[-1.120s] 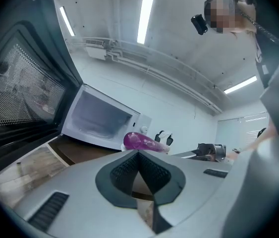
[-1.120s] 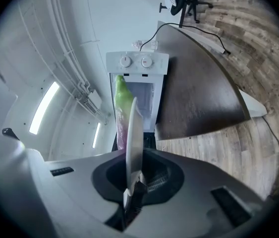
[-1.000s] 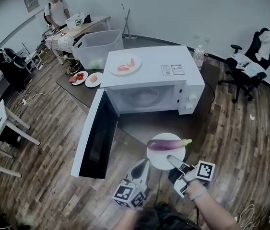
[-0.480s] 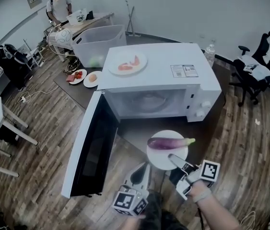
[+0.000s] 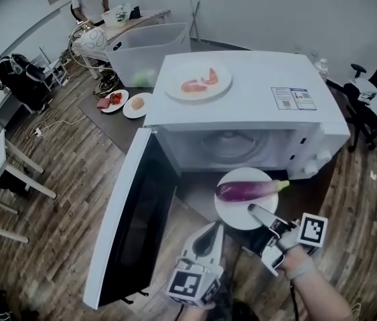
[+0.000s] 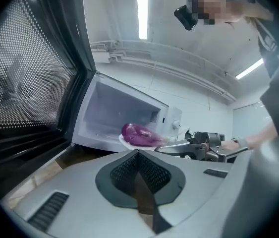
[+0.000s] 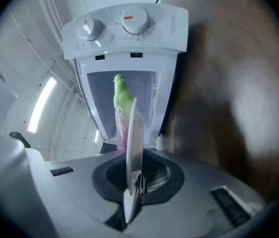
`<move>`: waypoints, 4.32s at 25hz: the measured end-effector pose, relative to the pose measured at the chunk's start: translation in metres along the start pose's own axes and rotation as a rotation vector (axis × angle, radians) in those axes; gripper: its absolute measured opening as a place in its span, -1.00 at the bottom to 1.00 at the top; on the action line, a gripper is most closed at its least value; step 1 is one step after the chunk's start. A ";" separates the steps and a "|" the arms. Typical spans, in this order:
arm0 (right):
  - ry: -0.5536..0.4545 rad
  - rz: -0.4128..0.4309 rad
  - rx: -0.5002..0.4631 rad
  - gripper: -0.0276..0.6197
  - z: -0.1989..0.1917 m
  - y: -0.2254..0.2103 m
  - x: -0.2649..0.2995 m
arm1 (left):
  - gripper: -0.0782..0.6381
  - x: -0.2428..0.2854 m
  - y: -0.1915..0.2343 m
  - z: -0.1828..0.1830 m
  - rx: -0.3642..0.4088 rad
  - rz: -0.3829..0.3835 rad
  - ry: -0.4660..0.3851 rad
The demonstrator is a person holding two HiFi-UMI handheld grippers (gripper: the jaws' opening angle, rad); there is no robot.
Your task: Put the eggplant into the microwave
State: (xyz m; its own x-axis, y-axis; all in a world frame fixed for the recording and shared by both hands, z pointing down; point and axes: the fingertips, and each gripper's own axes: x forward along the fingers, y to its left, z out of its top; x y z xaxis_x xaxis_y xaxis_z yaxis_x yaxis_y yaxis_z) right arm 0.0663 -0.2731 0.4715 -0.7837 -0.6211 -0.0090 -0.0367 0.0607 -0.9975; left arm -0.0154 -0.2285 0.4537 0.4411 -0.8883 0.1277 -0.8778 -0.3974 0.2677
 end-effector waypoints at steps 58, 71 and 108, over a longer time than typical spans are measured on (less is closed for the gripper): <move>0.037 -0.027 -0.007 -0.68 0.054 -0.010 0.118 | -0.76 0.104 0.040 0.044 -0.063 -0.099 -0.065; 0.045 -0.009 -0.021 -0.56 0.055 -0.006 0.103 | -0.76 0.117 0.046 0.055 -0.094 -0.094 -0.092; -0.037 0.010 0.010 -0.82 0.062 -0.006 0.102 | -0.76 0.114 0.080 0.041 -0.126 -0.016 -0.043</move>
State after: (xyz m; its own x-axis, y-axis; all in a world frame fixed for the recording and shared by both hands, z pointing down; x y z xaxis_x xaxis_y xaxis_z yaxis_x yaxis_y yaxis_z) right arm 0.0248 -0.3849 0.4725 -0.7605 -0.6489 -0.0219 -0.0222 0.0597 -0.9980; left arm -0.0426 -0.3711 0.4508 0.4437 -0.8924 0.0821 -0.8391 -0.3815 0.3879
